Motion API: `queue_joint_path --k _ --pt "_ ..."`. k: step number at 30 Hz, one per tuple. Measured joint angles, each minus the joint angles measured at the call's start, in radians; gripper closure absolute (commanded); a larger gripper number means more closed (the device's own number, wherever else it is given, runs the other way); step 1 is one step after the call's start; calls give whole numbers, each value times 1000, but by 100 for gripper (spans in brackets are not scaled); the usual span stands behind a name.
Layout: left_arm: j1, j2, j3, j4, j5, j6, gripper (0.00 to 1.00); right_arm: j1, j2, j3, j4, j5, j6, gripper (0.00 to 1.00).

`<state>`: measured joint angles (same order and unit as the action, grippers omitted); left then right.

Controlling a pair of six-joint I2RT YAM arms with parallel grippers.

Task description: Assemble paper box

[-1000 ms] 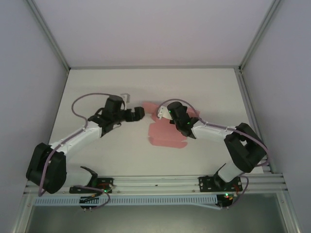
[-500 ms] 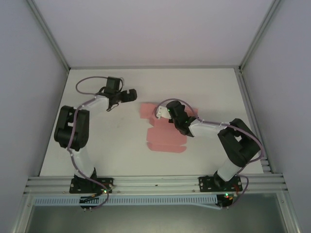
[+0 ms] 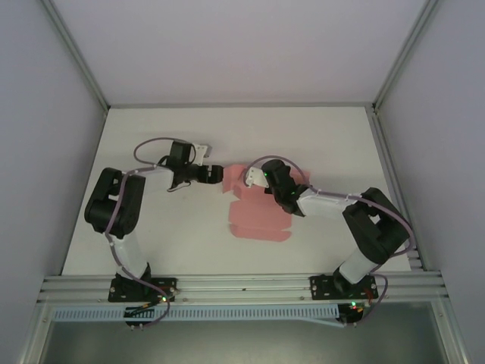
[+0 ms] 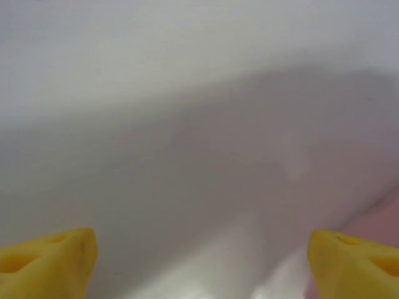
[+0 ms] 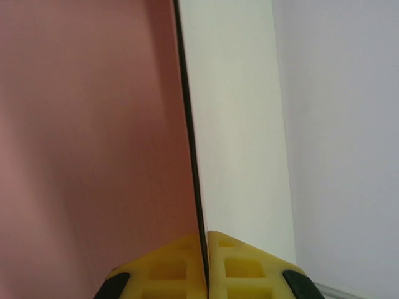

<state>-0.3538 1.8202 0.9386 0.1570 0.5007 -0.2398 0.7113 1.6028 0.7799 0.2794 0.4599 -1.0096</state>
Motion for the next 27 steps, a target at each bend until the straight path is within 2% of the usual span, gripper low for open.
queue_joint_path --k 5,12,19,27 --pt "-26 -34 -44 95 138 14 28 0 -21 -14 1 1 15 100" --pt "-103 -77 -70 149 209 38 30 2 -47 -40 6 7 24 100" --pt "-152 -121 -115 155 218 77 32 20 -66 -61 7 12 25 100" --pt "-198 -127 -124 162 180 113 49 50 -69 -64 6 30 27 100"
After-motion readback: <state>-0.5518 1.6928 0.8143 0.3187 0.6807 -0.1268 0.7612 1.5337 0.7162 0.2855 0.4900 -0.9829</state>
